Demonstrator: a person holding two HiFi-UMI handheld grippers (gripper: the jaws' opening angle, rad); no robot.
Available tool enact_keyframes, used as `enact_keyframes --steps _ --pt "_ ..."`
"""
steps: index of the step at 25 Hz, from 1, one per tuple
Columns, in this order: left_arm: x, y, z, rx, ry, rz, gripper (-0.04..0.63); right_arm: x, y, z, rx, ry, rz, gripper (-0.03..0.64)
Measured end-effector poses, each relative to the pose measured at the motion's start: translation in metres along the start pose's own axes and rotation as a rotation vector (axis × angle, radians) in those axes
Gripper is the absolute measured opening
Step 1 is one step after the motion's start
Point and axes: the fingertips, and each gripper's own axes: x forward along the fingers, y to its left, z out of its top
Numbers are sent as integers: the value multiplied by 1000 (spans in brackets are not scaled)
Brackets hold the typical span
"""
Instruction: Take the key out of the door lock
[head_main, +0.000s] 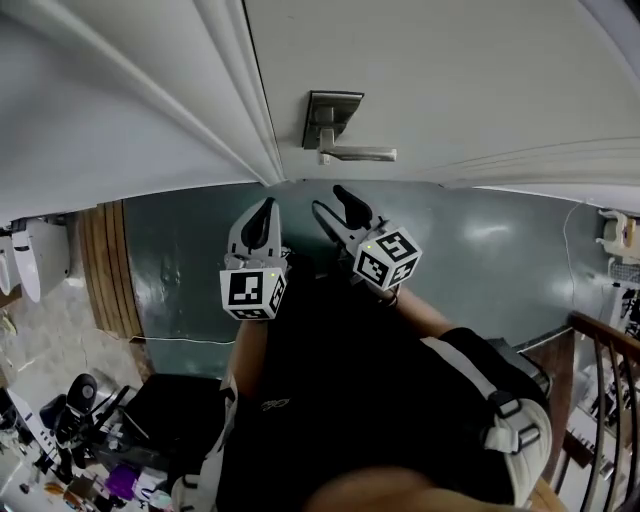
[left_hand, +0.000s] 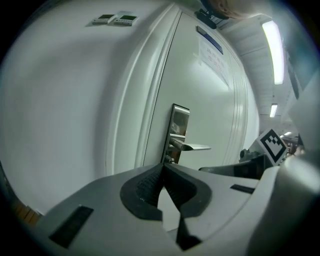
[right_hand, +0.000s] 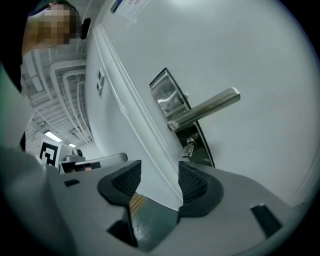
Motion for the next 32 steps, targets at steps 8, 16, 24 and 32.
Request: enact_keyframes --steps 8,16,24,32 --pt "13 5 -13 33 41 -146 23 -6 -17 -5 249 -155 -138 230" --pt "29 19 -22 21 59 -159 23 5 -37 0 437 -266 -190 219" --pt "50 16 -27 21 82 -176 23 25 -60 8 533 -311 -180 216" --pt "67 18 -24 29 95 -161 23 40 -78 24 676 -393 -113 204"
